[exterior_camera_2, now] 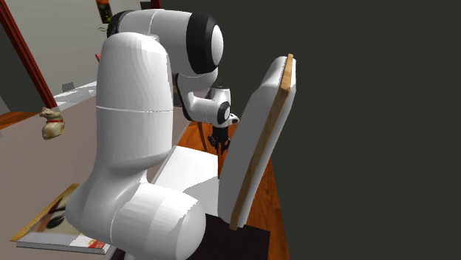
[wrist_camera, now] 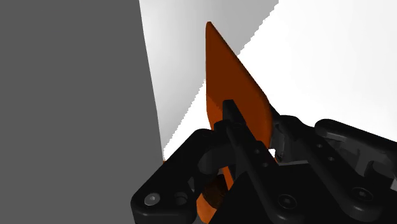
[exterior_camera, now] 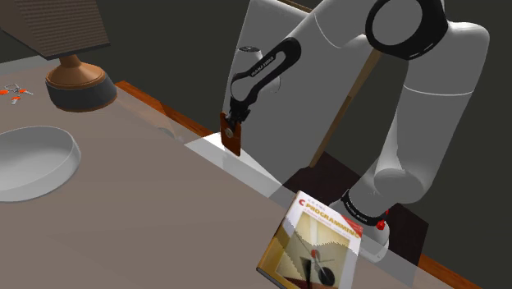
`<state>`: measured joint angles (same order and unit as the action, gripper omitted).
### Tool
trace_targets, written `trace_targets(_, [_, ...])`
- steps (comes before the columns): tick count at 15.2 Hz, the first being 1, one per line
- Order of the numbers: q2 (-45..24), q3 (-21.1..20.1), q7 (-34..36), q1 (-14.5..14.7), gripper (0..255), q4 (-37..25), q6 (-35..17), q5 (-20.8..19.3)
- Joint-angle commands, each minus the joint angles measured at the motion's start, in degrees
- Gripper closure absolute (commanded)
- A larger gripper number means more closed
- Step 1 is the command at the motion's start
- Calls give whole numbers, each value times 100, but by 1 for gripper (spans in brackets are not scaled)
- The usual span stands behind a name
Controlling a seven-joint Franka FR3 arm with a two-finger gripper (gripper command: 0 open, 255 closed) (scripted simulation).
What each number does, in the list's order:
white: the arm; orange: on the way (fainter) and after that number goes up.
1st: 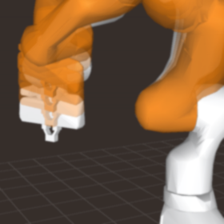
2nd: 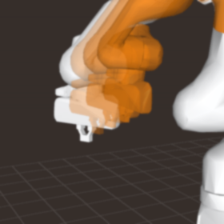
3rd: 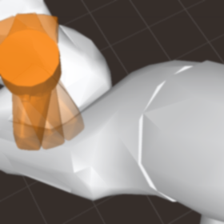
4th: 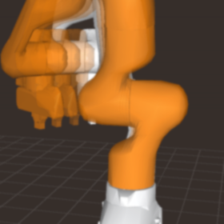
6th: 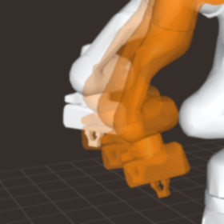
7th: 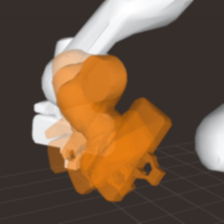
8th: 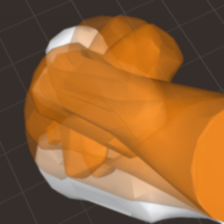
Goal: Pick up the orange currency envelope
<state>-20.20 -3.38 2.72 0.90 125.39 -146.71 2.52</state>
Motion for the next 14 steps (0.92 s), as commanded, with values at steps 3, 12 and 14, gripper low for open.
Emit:
trace_targets(3, [255,-5,8,-3,255,-8,262,5])
trace_targets(12, [772,-11,22,-13,255,-101,871,16])
trace_targets(14, [780,-10,22,-13,255,-103,881,16])
